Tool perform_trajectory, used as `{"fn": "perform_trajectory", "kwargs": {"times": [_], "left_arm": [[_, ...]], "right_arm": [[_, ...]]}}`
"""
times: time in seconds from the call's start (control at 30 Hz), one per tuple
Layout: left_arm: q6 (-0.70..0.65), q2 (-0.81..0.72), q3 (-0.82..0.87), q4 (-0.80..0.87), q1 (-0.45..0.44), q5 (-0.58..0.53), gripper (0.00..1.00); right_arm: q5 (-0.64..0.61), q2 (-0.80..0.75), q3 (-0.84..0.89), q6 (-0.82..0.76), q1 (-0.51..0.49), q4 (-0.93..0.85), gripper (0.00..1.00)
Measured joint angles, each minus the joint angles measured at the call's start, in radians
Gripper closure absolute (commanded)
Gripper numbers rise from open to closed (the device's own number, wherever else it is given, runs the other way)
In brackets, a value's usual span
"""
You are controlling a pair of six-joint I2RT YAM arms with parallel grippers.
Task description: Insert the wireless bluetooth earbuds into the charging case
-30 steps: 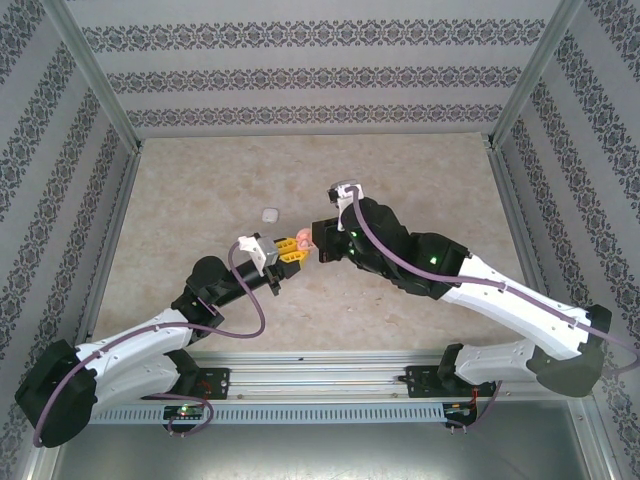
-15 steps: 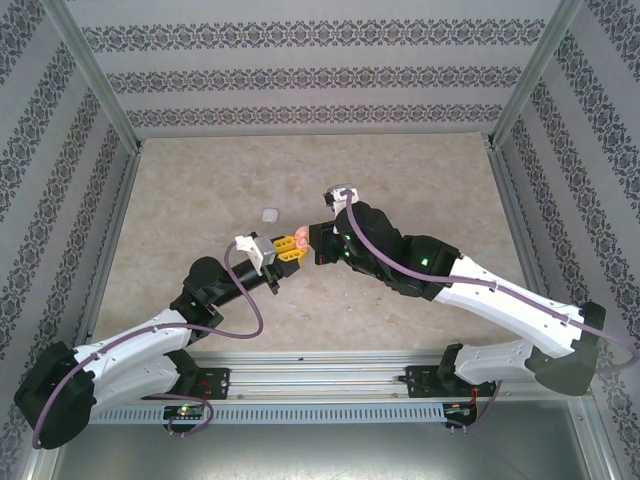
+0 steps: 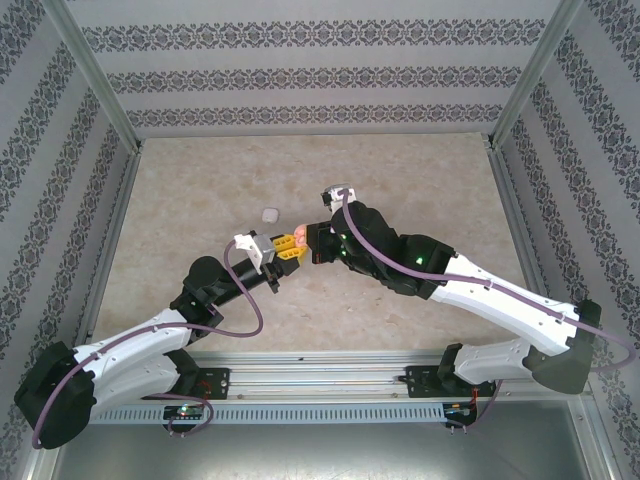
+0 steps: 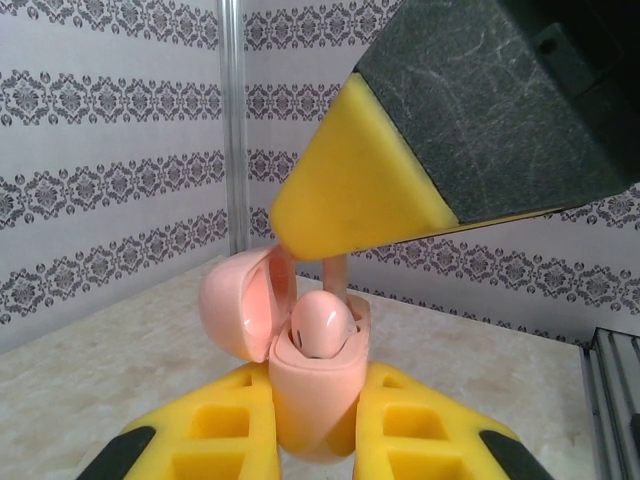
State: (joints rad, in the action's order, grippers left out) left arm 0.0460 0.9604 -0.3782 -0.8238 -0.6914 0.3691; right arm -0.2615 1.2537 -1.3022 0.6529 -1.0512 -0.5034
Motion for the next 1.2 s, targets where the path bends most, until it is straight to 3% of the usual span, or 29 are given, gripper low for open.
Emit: {"fn": "perform_trajectory", "kwargs": {"times": [1.2], "left_arm": [[0.042,0.006,0.000,0.029,0.000,-0.008,1.00]], "right_arm": [[0.061,0.006,0.026,0.026,0.019,-0.004,0.89]]}}
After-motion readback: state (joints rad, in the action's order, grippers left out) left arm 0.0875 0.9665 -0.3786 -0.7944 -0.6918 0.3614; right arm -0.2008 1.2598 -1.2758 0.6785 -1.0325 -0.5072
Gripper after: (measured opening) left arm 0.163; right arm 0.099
